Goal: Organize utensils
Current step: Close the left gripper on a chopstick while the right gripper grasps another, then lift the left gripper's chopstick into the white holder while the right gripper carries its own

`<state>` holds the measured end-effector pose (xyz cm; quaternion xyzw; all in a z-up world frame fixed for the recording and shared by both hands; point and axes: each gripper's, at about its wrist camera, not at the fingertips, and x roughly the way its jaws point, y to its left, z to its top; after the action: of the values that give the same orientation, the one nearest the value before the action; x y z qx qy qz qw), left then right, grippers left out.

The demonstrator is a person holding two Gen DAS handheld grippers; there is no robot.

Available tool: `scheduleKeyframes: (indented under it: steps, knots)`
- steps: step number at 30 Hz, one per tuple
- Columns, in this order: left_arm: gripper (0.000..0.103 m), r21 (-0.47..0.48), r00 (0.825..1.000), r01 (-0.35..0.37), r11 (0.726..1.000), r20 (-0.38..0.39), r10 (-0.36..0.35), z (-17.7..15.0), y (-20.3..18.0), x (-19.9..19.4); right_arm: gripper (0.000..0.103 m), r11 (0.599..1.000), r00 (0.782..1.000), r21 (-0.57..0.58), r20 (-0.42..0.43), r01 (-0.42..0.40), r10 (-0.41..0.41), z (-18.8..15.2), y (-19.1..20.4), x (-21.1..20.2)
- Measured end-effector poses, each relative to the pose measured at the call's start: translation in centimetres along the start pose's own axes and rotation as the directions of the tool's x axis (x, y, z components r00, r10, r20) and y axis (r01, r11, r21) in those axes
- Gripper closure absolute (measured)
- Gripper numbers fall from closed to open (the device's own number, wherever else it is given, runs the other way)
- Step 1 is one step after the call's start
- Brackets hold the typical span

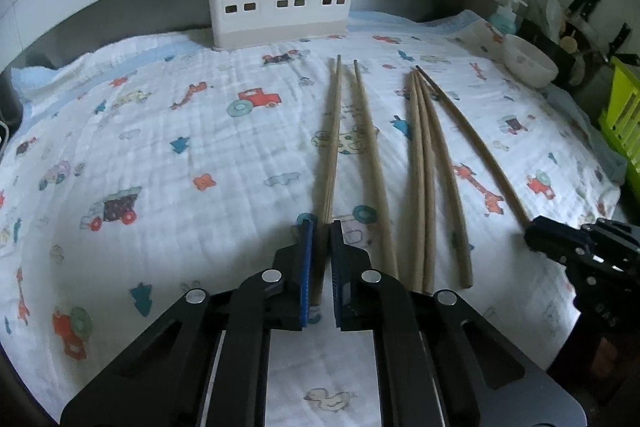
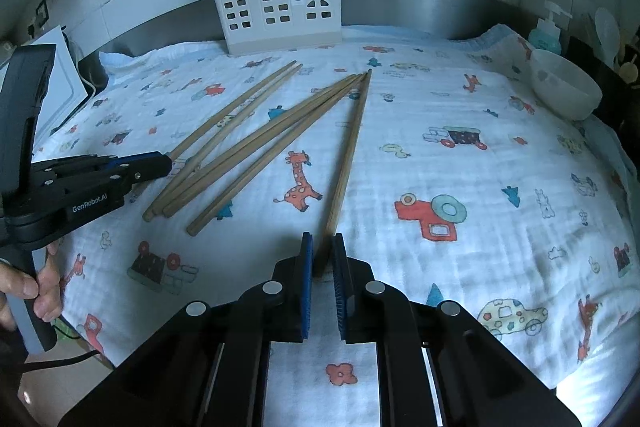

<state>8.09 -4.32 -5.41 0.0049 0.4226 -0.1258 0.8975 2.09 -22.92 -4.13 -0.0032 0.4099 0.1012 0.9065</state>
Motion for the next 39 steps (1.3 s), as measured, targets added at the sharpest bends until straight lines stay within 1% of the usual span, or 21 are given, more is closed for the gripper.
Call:
scheduleKeyframes:
  steps: [2,5,9,13,16,21,24,31,39]
  knots:
    - [0.095,-0.012,1.0,0.011,1.0,-0.001,-0.011,0.0,0.1,0.0,0.094,1.0,1.0,0.003,0.004,0.001,-0.001,0.0,0.0,0.0]
    - [0.095,-0.005,1.0,0.021,1.0,0.003,-0.021,-0.1,0.3,0.1,0.094,1.0,1.0,0.001,0.006,-0.003,0.003,0.2,0.0,0.1]
    - [0.096,-0.033,0.999,0.037,0.999,0.011,-0.037,0.1,0.6,-0.2,0.094,1.0,1.0,-0.006,0.016,0.01,-0.01,0.3,-0.3,-0.4]
    - [0.097,-0.022,0.998,0.05,0.999,0.033,-0.049,0.4,0.5,-1.1,0.095,0.999,0.997,-0.009,0.064,0.031,-0.031,0.9,-0.9,-2.2]
    - [0.097,-0.027,0.995,0.072,0.997,0.067,-0.07,1.2,0.6,-2.3,0.095,0.999,0.993,-0.015,0.109,0.05,-0.048,1.7,-1.3,-3.7]
    - [0.098,-0.026,0.989,0.091,0.995,0.123,-0.087,2.6,0.9,-4.4,0.096,0.997,0.979,-0.028,0.197,0.065,-0.059,3.7,-1.8,-6.5]
    - [0.098,-0.023,0.985,0.088,0.996,0.148,-0.083,3.5,1.2,-5.3,0.096,0.996,0.969,-0.048,0.239,0.071,-0.058,5.1,-1.8,-7.7]
    - [0.098,-0.006,0.977,0.088,0.996,0.194,-0.085,5.5,1.6,-6.8,0.096,0.994,0.956,-0.089,0.293,0.058,-0.03,8.1,-1.7,-9.4]
    - [0.098,0.011,0.965,0.084,0.996,0.25,-0.084,7.6,2.2,-8.0,0.096,0.993,0.944,-0.117,0.329,0.005,0.034,12.5,-2.1,-11.0]
